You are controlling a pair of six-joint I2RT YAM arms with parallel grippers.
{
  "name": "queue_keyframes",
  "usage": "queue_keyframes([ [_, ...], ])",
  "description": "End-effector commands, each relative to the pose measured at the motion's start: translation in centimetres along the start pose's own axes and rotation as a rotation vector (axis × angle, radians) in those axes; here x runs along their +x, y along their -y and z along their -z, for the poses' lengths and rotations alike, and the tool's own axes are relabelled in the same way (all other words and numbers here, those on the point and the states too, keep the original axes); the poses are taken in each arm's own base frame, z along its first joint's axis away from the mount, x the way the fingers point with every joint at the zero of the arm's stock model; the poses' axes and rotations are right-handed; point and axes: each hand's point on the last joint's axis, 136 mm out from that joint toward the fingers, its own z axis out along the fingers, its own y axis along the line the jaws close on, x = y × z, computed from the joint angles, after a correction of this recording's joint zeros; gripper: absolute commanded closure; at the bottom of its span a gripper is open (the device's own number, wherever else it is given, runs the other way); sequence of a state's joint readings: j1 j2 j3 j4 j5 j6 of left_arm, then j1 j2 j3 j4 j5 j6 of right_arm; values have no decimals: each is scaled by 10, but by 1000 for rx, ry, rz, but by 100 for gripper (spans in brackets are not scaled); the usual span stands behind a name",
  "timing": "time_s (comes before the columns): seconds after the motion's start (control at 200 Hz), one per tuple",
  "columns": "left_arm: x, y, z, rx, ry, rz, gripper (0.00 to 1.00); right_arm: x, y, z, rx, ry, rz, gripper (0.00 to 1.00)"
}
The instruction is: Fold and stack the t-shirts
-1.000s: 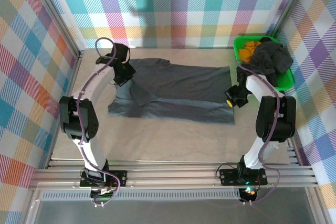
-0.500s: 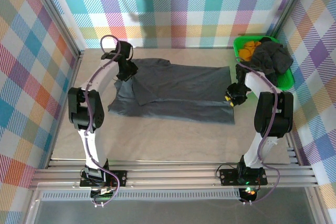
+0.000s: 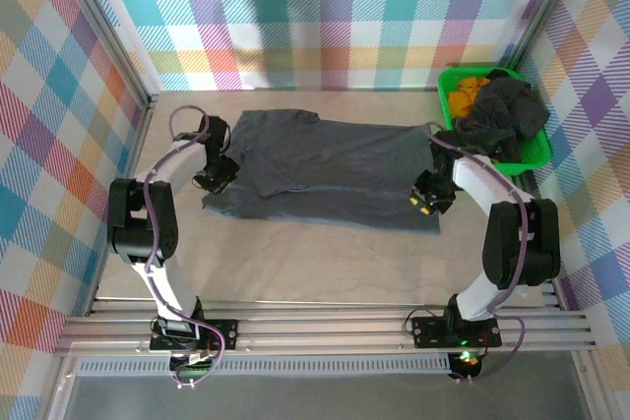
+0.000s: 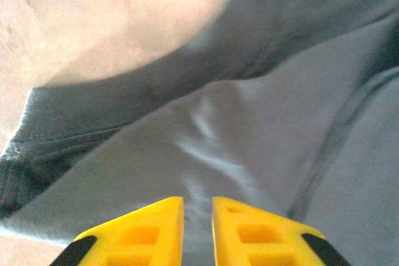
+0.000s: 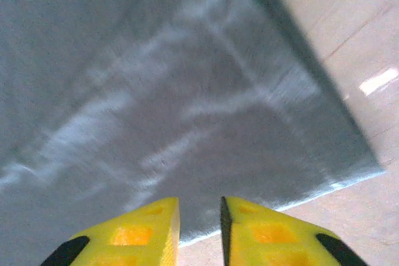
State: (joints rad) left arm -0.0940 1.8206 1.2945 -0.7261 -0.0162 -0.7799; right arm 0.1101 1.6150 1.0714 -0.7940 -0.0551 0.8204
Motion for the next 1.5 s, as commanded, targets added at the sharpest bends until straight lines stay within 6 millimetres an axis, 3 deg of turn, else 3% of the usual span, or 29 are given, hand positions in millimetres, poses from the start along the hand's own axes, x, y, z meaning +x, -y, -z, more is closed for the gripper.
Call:
queue_keyframes([
  [0.0,5,2,-19,24,-48,55,83,9,7,-19,11,-45,17,79],
  [0.12,16,-27,-36,-94,-78,107,87,15,22,-40,84,-108,35,76],
  [0.26,43,-81,-44,-237,-95,190,88,21,31,-53,123,-153,68,74],
  [0.415,71,-138,-30,-302,-92,315,90,27,34,-54,157,-190,131,72],
  [0.565,81,-168,-12,-314,-67,357,89,42,40,-46,180,-212,158,71],
  [0.69,67,-153,6,-240,-13,323,71,54,34,-38,115,-202,162,68],
  [0.78,56,-130,34,-149,53,300,59,53,8,-19,13,-124,250,63],
  [0.89,67,-103,56,-31,51,314,51,56,-33,13,-169,-54,365,53],
  [1.01,94,-68,47,166,-40,397,47,69,-75,45,-408,-42,463,45],
  [1.22,116,-40,20,212,-126,459,46,91,-121,76,-603,-120,559,44],
  [1.495,139,-33,-2,136,-170,460,51,93,-133,88,-636,-119,549,44],
])
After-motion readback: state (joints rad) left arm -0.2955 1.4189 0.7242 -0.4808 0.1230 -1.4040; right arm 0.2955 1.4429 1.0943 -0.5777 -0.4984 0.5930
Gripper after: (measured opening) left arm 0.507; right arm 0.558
